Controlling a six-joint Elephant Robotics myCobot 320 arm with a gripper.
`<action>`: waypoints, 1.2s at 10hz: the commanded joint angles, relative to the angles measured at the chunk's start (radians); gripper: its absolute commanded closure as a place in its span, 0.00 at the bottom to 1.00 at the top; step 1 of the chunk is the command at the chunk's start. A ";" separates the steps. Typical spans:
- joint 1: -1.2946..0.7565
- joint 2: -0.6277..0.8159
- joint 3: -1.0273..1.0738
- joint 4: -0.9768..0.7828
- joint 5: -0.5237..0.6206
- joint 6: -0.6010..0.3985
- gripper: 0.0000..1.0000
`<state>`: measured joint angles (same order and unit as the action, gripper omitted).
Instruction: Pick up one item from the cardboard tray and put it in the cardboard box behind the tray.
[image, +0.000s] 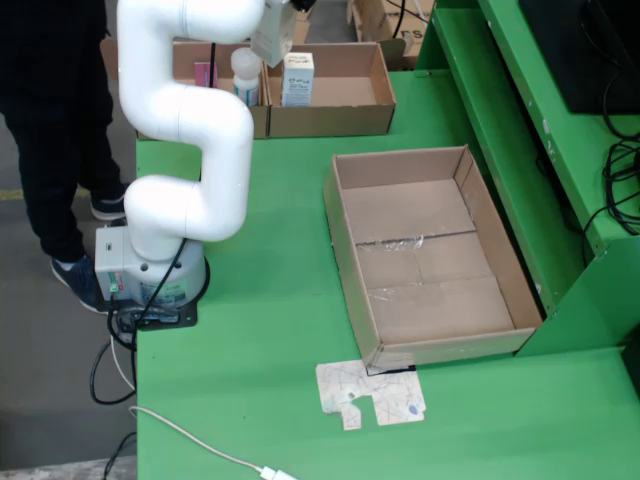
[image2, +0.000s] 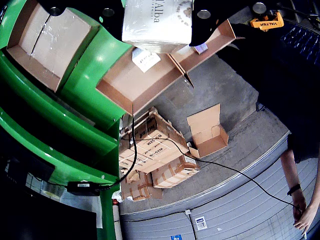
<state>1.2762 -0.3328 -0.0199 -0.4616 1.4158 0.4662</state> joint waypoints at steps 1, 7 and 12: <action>0.022 -0.014 0.020 0.053 -0.024 0.000 1.00; 0.014 -0.070 0.020 0.158 -0.048 -0.018 1.00; 0.014 -0.070 0.020 0.158 -0.048 -0.018 1.00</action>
<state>1.2854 -0.4217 -0.0215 -0.3204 1.3758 0.4524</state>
